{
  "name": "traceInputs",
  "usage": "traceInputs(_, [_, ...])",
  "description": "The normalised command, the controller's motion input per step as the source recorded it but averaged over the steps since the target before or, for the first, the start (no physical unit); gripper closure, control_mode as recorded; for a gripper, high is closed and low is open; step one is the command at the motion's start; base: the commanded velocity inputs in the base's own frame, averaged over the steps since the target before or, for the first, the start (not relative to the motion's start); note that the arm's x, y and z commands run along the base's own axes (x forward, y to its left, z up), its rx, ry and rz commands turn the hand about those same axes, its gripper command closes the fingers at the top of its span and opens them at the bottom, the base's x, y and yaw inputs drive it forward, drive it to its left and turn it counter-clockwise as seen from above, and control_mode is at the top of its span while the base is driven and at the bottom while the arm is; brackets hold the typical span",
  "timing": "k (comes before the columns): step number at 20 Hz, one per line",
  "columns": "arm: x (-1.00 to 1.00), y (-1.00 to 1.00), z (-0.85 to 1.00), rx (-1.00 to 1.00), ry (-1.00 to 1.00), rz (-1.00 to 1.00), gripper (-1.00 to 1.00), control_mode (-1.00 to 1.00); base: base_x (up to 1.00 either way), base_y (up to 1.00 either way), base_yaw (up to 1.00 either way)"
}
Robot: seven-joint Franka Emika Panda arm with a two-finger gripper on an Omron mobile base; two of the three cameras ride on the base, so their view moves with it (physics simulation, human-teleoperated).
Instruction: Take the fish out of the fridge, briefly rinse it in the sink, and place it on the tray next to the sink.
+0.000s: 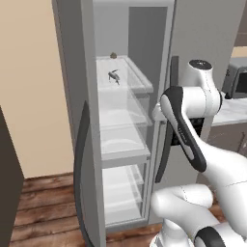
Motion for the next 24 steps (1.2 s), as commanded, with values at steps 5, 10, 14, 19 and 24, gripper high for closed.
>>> traceInputs(5, [0.00,0.00,0.00,0.00,0.00,0.00,-1.00,1.00,0.02,0.35,0.01])
traceInputs(10, [0.00,0.00,0.00,0.00,0.00,0.00,-1.00,1.00,0.00,0.00,0.00])
traceInputs(14, [0.00,0.00,0.00,0.00,0.00,0.00,-1.00,1.00,0.20,0.01,0.00])
traceInputs(19, [0.00,0.00,0.00,0.00,0.00,0.00,-1.00,1.00,0.23,0.04,0.00])
traceInputs(24, [0.00,0.00,0.00,0.00,0.00,0.00,-1.00,1.00,0.14,0.00,0.00])
